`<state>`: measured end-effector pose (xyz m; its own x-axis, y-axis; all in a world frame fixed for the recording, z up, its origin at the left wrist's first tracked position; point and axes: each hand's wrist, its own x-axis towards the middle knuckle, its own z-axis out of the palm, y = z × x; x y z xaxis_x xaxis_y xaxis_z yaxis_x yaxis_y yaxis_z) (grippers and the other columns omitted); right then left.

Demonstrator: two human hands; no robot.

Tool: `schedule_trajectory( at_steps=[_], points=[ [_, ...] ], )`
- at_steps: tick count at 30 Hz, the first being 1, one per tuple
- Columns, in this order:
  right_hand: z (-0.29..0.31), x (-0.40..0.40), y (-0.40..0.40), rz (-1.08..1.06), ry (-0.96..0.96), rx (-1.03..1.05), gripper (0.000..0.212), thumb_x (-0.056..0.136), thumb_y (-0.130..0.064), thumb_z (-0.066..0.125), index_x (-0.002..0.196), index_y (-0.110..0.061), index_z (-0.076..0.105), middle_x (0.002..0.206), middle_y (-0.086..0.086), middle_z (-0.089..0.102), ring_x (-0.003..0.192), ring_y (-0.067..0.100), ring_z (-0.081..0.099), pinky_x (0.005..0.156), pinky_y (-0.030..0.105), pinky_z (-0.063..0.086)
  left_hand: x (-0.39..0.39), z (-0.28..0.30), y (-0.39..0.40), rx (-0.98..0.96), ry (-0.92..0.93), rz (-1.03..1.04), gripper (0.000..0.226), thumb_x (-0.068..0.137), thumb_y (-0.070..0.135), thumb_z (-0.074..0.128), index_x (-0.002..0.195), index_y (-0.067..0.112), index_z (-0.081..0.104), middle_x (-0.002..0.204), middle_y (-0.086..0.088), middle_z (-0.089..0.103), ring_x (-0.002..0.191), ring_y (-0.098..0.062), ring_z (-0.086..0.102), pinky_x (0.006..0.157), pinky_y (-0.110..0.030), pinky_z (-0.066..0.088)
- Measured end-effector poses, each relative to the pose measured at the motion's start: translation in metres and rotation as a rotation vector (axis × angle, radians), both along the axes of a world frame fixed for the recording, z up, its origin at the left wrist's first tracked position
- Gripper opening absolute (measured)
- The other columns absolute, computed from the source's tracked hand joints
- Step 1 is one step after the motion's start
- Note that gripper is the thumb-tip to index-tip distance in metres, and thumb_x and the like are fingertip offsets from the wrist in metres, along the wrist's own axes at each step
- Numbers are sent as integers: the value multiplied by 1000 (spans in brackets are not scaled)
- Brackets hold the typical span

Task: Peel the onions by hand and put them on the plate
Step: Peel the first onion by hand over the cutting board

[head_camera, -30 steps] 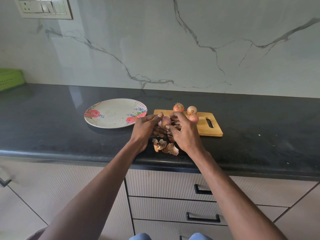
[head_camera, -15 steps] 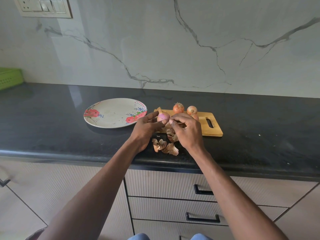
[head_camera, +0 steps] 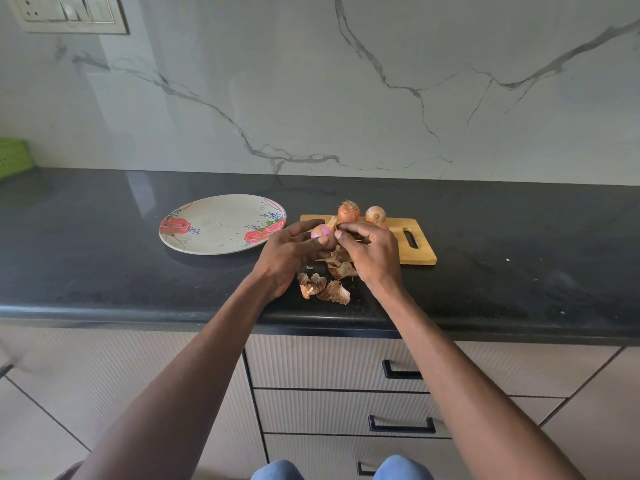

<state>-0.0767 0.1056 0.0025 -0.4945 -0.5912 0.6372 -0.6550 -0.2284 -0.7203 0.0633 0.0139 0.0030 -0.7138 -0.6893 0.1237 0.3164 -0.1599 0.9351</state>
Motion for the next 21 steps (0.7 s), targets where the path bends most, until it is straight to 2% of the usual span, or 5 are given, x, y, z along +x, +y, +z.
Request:
schedule_trajectory(
  at_steps=[2, 6, 12, 17, 21],
  points=[
    [0, -1, 0, -7, 11, 1, 13, 85, -10, 76, 97, -7, 78, 96, 1, 75, 90, 3, 66, 83, 15, 50, 0, 1, 1, -5, -15, -2, 47, 75, 7, 75, 122, 2, 65, 111, -19, 73, 96, -30, 73, 86, -41, 61],
    [-2, 1, 0, -48, 68, -21, 11, 83, -14, 76, 92, -9, 79, 92, -2, 75, 88, 4, 66, 92, 42, 53, 0, 0, 3, -77, -63, 37, 56, 75, 10, 78, 128, 4, 63, 114, -20, 73, 102, -35, 72, 91, -48, 59],
    [-1, 3, 2, -57, 142, -49, 4, 82, -2, 75, 85, -2, 78, 83, 6, 74, 76, 15, 68, 70, 20, 55, 0, -2, 4, -115, -74, 61, 62, 74, 11, 78, 132, 0, 61, 112, -20, 74, 99, -34, 73, 92, -43, 59],
    [-4, 1, -1, -54, 202, -47, 6, 82, -6, 75, 77, -3, 75, 76, 4, 72, 69, 14, 65, 65, 26, 54, 1, 0, 5, -107, -86, 48, 53, 74, 11, 78, 125, 5, 65, 108, -19, 75, 95, -33, 73, 93, -45, 58],
    [-5, 0, -3, -51, 236, -36, 12, 82, -8, 75, 71, -5, 70, 72, 3, 66, 65, 13, 59, 61, 22, 50, 2, 1, 5, -112, -95, 32, 47, 77, 10, 77, 122, 8, 67, 109, -18, 75, 96, -33, 73, 95, -48, 57]
  ],
)
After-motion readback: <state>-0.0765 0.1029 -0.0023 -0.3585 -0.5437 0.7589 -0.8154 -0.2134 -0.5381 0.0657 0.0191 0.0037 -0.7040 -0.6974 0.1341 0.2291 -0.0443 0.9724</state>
